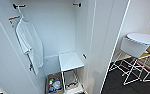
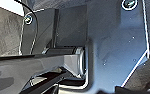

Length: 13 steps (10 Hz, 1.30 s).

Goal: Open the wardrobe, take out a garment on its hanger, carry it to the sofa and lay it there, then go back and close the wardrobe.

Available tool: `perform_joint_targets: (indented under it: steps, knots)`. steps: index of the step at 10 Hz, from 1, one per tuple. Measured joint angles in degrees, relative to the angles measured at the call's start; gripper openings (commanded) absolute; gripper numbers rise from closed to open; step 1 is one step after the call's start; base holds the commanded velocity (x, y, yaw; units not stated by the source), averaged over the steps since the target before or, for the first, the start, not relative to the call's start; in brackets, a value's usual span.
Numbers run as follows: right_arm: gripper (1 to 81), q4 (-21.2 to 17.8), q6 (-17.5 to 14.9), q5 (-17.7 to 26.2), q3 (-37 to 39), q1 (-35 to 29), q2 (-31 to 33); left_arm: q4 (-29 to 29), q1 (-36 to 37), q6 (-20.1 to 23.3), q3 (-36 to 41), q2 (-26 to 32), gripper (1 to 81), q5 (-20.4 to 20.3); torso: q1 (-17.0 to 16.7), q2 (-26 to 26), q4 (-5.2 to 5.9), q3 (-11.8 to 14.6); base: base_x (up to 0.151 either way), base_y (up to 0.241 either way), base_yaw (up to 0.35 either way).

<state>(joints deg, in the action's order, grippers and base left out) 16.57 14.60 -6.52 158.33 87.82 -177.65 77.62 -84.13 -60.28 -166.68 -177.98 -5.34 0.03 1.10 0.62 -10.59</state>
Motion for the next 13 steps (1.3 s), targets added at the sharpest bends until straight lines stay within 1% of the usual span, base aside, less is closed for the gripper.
perform_joint_targets:
  steps: [9,13]
  knots:
    - [81.1,0.0,0.0,0.0,0.0,1.0,-0.1,0.2,-0.2,0.0,0.0,-0.3,81.1,0.1,0.0,0.0,0.00,0.0,0.000,0.000,0.272]
    - [81.1,0.0,0.0,-0.1,0.0,1.0,-0.1,0.2,-0.2,0.0,0.0,-0.4,81.1,0.2,0.0,0.0,0.00,0.0,0.000,0.000,0.206]
